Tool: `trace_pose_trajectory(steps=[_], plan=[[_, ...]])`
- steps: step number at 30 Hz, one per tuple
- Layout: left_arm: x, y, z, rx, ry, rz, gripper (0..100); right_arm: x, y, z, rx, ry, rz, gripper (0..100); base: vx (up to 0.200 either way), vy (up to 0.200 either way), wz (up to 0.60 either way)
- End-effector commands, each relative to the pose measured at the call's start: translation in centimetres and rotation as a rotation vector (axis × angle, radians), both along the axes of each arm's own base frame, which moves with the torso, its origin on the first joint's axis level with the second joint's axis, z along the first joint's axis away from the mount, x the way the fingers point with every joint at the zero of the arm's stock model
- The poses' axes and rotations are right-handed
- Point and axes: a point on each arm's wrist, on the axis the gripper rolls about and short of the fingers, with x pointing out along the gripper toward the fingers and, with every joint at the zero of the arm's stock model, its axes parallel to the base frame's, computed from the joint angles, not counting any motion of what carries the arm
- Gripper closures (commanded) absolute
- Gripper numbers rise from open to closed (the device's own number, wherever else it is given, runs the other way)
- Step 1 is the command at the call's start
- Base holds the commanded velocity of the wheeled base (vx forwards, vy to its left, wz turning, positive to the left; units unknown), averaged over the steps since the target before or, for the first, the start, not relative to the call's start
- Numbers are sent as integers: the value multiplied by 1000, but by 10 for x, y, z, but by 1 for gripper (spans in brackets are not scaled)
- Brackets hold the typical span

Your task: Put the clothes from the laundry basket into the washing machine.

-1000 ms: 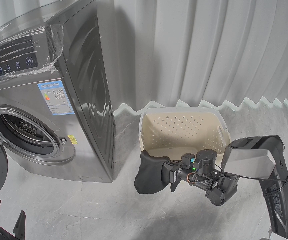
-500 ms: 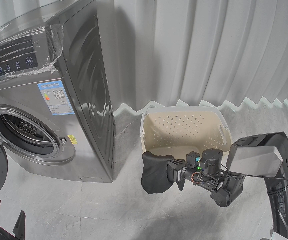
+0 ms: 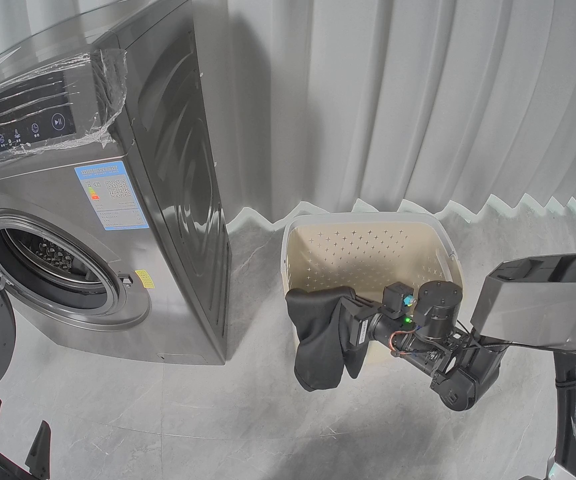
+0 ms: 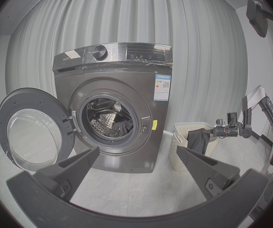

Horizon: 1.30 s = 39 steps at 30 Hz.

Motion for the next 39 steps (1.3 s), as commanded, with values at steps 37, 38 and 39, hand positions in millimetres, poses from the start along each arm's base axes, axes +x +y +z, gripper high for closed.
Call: trace_pose_trajectory(steps=[37,38,39], plan=[[0,0,-5,-1,1,-7,0,-92,-47,164,218,-286,-139,100,0,0,0],[0,0,-5,-2,1,-7,0,-92,-47,165,221,-287,-144,100,-200,0,0],[0,0,-5,-2,1,-7,0,-91,-47,165,220,-288,-148,100,-200,0,0]])
